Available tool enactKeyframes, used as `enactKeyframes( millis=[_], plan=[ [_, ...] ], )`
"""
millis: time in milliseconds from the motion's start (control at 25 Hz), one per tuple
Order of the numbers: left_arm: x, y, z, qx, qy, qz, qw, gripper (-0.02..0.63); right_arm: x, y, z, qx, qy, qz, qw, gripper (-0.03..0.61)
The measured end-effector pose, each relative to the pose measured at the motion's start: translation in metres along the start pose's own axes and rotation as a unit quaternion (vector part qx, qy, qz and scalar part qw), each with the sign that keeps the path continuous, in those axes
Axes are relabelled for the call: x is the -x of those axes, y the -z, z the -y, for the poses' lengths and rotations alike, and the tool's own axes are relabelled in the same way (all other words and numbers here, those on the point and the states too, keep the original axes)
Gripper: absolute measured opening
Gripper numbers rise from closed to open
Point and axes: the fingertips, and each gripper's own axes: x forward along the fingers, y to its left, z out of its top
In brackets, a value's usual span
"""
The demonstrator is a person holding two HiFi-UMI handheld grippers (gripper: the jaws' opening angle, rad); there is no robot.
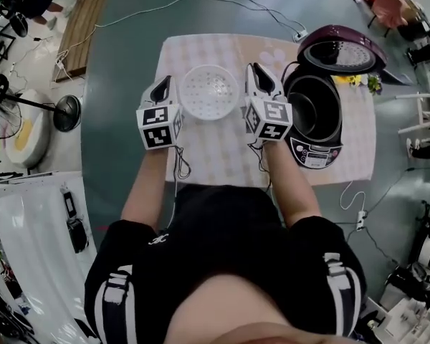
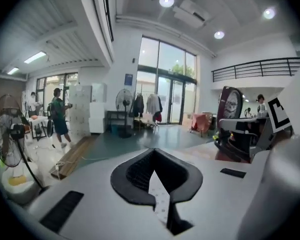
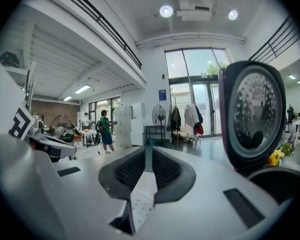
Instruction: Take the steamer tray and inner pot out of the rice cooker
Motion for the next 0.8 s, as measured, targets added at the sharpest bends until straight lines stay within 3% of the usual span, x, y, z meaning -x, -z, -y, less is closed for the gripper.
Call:
enactKeyframes(
  millis=[120,320,520,800],
  plan=[
    [0.021,-0.034,0.022,-0.019,0.007,0.052,0.9985,0.003,0.027,-0.036,0.003,0.016,0.006,0.046,0.999,0.0],
    [0.044,-0.077,0.06,-0.021,0.027,0.102,0.9942,0.003,0.073,-0.081,0.009,0.025,0.005,0.103,0.994,0.0],
    [0.057,-0.099,0.097,-0.03,0.044,0.124,0.9909,0.003,0.109,-0.104,0.027,0.031,0.014,0.135,0.99,0.0],
    [0.052,-0.107,0.159,-0.044,0.087,0.122,0.9877,0.003,0.149,-0.106,0.079,0.019,0.053,0.134,0.989,0.0]
  ],
)
